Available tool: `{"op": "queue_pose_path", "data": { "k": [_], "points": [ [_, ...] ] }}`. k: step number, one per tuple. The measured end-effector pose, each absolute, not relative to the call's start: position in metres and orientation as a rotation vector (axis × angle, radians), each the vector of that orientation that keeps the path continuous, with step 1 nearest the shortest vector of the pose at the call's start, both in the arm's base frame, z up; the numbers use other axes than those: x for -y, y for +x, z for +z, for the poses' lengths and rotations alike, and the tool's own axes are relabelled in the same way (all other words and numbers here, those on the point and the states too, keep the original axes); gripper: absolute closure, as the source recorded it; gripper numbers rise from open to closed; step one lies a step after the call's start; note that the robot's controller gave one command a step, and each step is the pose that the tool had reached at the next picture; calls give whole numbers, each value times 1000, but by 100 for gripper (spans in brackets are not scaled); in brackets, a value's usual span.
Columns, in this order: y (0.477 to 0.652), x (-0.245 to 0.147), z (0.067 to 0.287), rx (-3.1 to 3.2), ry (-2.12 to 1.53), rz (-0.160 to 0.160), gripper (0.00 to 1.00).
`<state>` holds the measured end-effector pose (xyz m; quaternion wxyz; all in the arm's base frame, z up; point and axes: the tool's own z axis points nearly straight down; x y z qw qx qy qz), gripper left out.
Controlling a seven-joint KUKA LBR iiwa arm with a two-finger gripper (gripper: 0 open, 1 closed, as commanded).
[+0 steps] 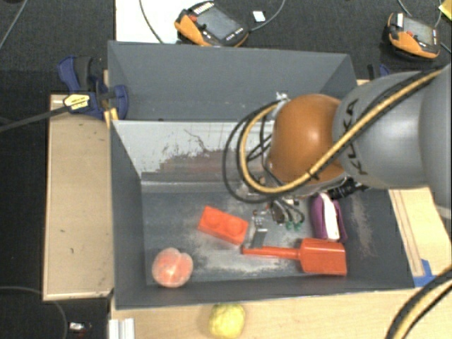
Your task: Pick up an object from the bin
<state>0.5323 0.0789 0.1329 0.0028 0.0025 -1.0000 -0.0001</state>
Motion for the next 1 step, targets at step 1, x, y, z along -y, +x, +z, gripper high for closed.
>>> {"op": "queue_pose_path", "data": {
  "k": [1],
  "points": [
    [534, -78, 137, 3144, 1, -2, 0]
  ]
}}
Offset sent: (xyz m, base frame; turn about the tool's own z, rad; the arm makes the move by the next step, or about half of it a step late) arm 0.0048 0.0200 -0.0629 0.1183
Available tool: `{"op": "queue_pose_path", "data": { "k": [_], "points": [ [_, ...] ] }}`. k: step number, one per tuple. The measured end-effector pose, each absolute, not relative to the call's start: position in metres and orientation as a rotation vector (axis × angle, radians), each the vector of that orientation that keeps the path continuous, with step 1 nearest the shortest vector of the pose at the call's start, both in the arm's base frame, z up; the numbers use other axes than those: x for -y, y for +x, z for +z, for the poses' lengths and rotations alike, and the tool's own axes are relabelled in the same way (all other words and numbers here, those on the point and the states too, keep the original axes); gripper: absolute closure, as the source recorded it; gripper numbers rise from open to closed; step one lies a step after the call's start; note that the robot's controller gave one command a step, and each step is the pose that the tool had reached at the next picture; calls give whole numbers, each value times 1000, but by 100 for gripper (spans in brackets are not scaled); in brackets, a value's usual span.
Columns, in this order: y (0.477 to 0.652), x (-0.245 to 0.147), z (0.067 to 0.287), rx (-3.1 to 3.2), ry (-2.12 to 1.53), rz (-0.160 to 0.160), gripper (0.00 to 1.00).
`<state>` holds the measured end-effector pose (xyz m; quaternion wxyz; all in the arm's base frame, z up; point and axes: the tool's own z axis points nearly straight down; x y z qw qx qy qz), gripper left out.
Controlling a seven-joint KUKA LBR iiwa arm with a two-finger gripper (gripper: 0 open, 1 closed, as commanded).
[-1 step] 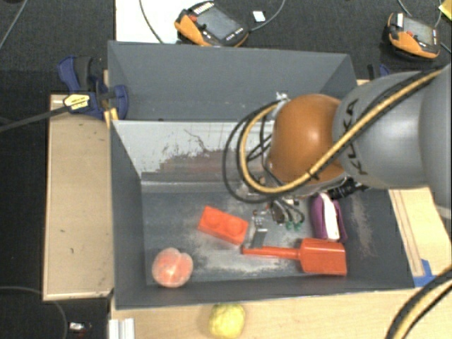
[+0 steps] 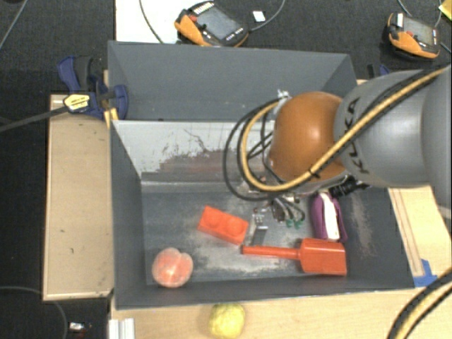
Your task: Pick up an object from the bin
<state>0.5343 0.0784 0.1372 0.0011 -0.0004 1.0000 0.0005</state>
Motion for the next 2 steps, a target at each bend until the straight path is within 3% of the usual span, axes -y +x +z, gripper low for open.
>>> {"op": "queue_pose_path", "data": {
  "k": [1, 2],
  "points": [
    [537, -99, 70, -3137, 177, 2, 0],
    [525, -94, 129, -3124, 176, 4, 0]
  ]
}}
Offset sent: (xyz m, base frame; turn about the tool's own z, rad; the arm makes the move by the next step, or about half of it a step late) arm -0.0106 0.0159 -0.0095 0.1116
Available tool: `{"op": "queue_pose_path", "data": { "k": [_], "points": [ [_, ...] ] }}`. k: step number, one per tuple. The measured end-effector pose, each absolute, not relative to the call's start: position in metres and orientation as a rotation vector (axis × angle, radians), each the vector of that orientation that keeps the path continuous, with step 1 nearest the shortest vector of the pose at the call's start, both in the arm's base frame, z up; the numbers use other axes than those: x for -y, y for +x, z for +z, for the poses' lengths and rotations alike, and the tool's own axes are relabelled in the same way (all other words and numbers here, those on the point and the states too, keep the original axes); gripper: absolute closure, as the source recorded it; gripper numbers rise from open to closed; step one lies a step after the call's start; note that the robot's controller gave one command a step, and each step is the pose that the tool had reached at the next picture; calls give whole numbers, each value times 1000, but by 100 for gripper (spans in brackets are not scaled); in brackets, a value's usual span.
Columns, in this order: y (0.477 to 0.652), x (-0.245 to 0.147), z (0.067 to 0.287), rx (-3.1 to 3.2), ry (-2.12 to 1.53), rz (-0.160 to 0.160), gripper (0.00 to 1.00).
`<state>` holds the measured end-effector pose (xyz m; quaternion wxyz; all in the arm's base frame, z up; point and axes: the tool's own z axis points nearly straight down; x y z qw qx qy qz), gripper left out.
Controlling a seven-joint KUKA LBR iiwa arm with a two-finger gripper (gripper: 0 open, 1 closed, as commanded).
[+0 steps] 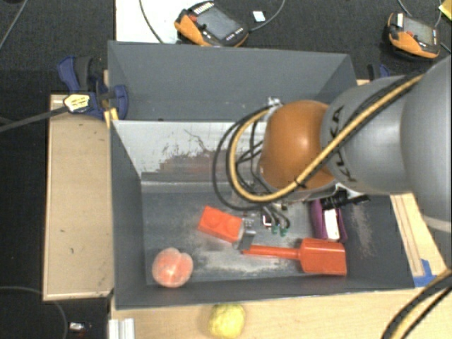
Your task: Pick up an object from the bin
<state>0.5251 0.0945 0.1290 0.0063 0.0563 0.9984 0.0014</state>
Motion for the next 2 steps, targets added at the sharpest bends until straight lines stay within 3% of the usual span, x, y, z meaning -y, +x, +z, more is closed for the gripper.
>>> {"op": "queue_pose_path", "data": {
  "k": [1, 2],
  "points": [
    [518, -92, 100, -3120, 411, 0, 0],
    [528, -107, 70, -3114, 352, 5, 0]
  ]
}}
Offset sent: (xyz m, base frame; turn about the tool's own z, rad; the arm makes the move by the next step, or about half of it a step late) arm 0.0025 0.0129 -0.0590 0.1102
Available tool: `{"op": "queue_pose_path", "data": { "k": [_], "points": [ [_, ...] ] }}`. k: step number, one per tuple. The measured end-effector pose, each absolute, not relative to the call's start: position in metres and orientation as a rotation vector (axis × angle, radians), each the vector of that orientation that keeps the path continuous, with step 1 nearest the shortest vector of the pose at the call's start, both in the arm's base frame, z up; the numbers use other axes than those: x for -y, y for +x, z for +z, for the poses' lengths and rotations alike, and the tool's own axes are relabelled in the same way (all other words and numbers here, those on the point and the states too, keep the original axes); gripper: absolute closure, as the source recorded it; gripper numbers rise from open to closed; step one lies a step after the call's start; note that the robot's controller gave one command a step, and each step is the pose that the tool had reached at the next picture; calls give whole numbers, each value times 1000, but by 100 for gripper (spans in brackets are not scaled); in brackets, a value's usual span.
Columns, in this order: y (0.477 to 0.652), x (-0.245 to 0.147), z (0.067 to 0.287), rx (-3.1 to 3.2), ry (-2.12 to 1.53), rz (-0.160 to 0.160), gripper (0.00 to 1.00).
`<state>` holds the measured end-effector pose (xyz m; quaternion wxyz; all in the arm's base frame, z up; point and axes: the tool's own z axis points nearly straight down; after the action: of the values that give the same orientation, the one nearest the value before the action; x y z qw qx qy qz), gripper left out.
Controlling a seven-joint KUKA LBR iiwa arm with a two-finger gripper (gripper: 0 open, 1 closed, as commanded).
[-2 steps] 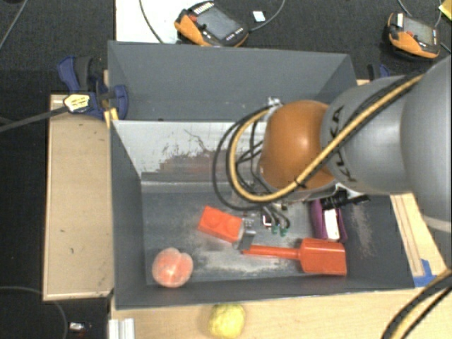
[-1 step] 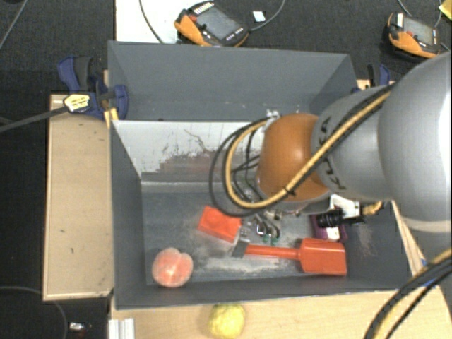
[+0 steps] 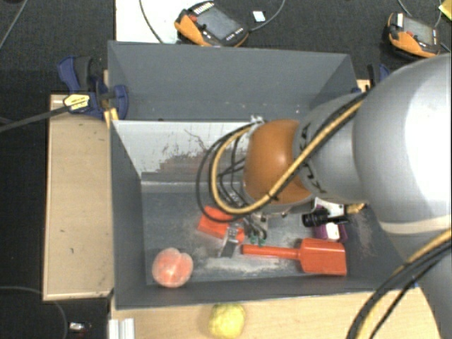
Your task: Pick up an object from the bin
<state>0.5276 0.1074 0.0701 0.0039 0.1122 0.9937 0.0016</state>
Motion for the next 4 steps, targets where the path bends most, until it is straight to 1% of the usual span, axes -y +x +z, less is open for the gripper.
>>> {"op": "queue_pose_path", "data": {
  "k": [1, 2, 4],
  "points": [
    [517, -104, 70, -3001, 936, 1, 100],
    [517, -104, 71, -3001, 936, 1, 100],
    [517, -103, 116, -3003, 928, 1, 100]
  ]
}}
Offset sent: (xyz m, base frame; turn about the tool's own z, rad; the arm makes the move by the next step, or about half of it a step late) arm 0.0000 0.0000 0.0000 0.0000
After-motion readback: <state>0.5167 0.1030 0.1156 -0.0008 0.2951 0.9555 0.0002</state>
